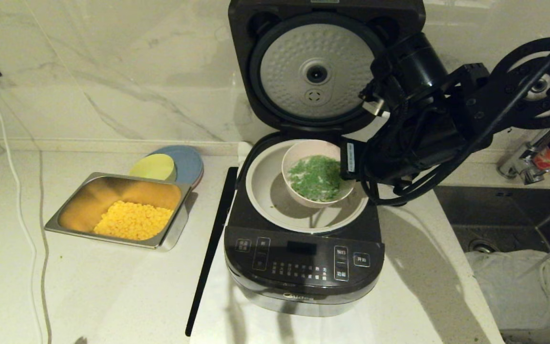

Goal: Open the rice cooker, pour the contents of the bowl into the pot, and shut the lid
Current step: Pour the water from the bowl into the rice cooker

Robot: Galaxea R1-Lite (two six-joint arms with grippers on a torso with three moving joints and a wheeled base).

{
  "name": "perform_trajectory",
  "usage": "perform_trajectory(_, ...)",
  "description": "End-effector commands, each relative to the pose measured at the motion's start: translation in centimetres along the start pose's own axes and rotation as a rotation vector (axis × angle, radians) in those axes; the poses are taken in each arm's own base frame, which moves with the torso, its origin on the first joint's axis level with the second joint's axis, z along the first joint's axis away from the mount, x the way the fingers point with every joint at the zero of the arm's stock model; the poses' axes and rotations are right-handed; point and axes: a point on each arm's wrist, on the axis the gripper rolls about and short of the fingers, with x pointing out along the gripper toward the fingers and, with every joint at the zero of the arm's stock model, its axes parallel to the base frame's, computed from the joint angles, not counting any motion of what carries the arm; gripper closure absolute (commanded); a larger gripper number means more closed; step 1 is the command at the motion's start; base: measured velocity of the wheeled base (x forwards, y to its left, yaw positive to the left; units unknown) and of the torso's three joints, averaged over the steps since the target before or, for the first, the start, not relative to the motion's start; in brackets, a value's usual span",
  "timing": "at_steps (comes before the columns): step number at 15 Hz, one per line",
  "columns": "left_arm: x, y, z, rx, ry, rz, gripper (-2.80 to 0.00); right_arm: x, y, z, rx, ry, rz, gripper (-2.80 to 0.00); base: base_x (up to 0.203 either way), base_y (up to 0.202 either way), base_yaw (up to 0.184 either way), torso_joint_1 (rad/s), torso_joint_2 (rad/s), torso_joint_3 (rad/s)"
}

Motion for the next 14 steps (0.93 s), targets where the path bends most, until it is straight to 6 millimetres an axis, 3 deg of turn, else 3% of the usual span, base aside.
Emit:
perform_trajectory(1,0.1,0.0,-0.3,0.000,0.007,0.000,0.00,1.6,0.5,-0.3,-0.004,-0.009,-0.019,0.00,0.000,0.000,0.000,0.000,0.00,0.000)
perform_trajectory(6,0.1,0.0,-0.3,0.001,0.007,0.000,0.00,2.5,0.6,-0.2,0.001,-0.027,-0.019,0.00,0.000,0.000,0.000,0.000,0.00,0.000)
perform_trajectory(14,0.1,0.0,-0.3,-0.001,0.007,0.000,0.00,3.7,1.6,0.1,-0.008,-0.191,-0.127,0.00,0.000,0.000,0.000,0.000,0.00,0.000)
